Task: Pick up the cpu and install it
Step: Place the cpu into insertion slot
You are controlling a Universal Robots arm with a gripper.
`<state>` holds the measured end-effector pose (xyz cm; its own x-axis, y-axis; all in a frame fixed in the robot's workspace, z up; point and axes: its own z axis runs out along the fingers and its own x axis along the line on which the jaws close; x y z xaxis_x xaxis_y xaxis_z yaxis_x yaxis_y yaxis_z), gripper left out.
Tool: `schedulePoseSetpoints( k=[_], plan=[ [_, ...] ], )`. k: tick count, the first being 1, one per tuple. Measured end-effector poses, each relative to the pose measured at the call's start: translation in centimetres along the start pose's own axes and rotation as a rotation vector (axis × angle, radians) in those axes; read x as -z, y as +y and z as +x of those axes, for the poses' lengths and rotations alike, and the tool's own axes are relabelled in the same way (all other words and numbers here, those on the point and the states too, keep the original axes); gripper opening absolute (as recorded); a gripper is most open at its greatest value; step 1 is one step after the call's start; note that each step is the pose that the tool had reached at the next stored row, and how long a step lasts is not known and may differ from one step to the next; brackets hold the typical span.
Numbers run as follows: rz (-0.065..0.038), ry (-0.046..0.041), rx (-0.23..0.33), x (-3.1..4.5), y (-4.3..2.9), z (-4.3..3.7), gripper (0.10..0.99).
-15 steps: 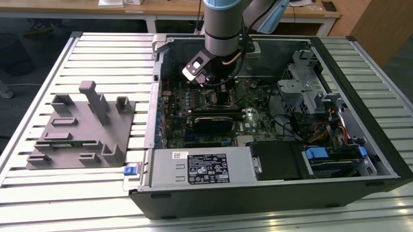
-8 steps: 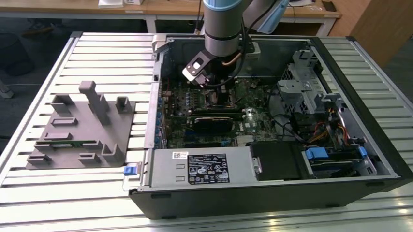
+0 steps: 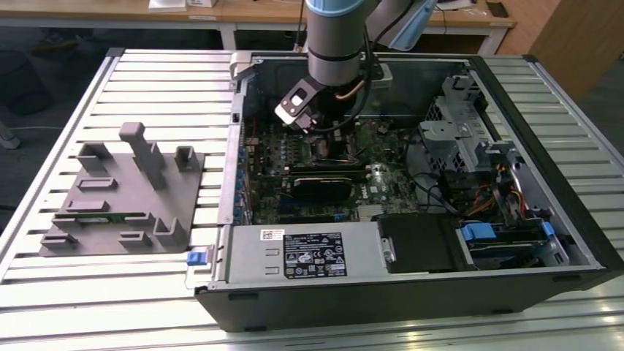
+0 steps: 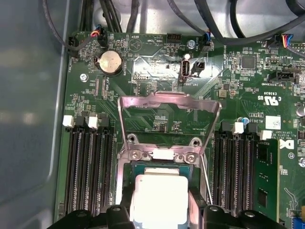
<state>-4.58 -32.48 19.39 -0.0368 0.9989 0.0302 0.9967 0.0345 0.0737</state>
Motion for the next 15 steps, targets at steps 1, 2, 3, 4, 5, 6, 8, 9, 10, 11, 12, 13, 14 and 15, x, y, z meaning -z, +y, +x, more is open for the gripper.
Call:
schedulePoseSetpoints(
  k=[1,2,3,4,5,6,8,9,10,11,12,13,14,15],
  plan=[
    [0.0,0.0002,0.001,0.0,-0.02,0.0,0.533],
    [0.0,0.0004,0.001,-0.01,-0.02,0.0,0.533],
    [0.0,0.0005,0.001,-0.01,-0.02,0.0,0.533],
    [0.0,0.0003,0.001,-0.01,-0.02,0.0,0.533],
    [0.0,0.0002,0.001,-0.02,0.0,0.0,0.533],
    [0.0,0.0001,0.001,-0.04,0.06,-0.01,0.533],
    [0.0,0.0001,0.001,-0.06,0.25,-0.02,0.533],
    [0.0,0.0002,0.001,-0.07,0.32,-0.02,0.533],
    [0.0,0.0003,0.001,-0.08,0.32,-0.02,0.533],
    [0.0,0.0003,0.001,-0.09,0.33,-0.02,0.533],
    [0.0,0.0004,0.001,-0.09,0.33,-0.02,0.533],
    [0.0,0.0005,0.001,-0.09,0.33,-0.01,0.533],
    [0.0,0.0005,0.001,-0.1,0.33,-0.02,0.533],
    [-0.001,0.001,0.001,-0.11,0.34,-0.01,0.545]
  ],
)
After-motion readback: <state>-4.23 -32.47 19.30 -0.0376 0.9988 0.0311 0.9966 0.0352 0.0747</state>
